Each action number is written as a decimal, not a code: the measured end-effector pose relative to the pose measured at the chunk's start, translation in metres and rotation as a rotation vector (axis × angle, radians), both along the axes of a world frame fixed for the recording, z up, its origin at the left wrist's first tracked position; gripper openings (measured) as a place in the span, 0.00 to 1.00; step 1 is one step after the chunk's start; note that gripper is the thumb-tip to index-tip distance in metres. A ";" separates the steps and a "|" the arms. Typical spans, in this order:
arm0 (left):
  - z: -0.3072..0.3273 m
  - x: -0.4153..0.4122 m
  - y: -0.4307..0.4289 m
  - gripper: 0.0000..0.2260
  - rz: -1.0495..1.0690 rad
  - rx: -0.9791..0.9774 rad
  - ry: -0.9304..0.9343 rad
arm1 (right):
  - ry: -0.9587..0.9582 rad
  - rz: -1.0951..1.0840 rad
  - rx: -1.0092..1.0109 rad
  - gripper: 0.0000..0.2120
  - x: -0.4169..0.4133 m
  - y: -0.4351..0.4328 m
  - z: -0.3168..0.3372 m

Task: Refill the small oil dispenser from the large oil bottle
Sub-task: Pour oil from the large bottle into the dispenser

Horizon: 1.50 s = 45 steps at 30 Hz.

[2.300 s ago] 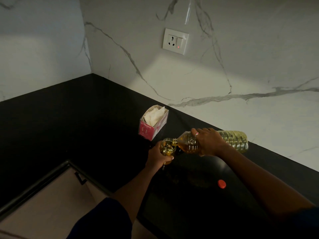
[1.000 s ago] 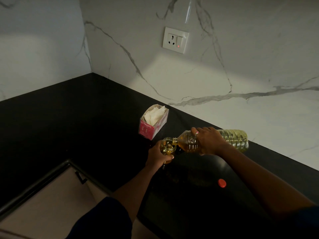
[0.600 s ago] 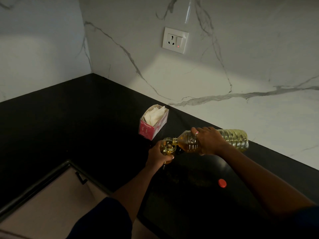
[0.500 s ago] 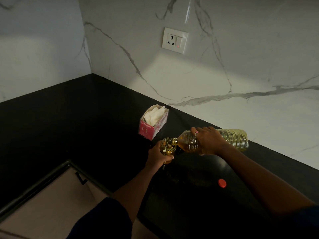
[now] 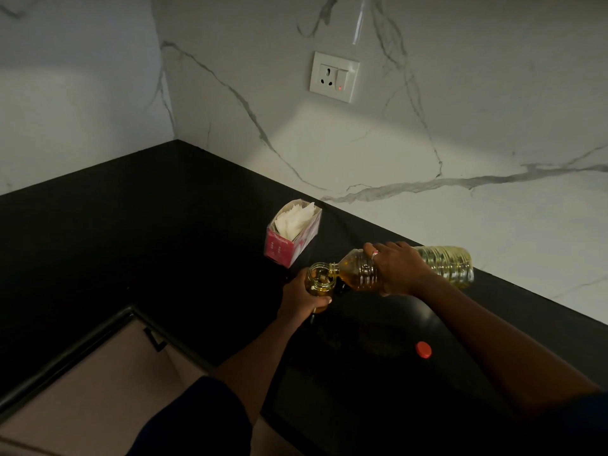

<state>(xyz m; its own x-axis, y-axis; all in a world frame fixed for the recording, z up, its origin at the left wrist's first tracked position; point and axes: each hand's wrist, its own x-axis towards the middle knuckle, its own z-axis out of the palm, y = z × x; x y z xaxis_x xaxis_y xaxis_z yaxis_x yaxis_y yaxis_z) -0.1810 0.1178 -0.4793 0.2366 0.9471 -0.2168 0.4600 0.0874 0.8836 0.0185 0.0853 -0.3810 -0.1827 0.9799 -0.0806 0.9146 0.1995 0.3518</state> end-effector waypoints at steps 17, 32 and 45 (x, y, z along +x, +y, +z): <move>-0.003 0.001 0.001 0.34 -0.001 0.010 0.005 | -0.004 0.000 -0.004 0.48 -0.001 0.000 0.001; -0.003 -0.001 0.001 0.35 -0.005 0.029 -0.011 | -0.008 0.004 0.004 0.48 -0.001 0.001 0.001; -0.002 -0.002 0.001 0.34 -0.021 0.037 -0.001 | -0.011 -0.003 -0.005 0.48 -0.001 0.000 0.002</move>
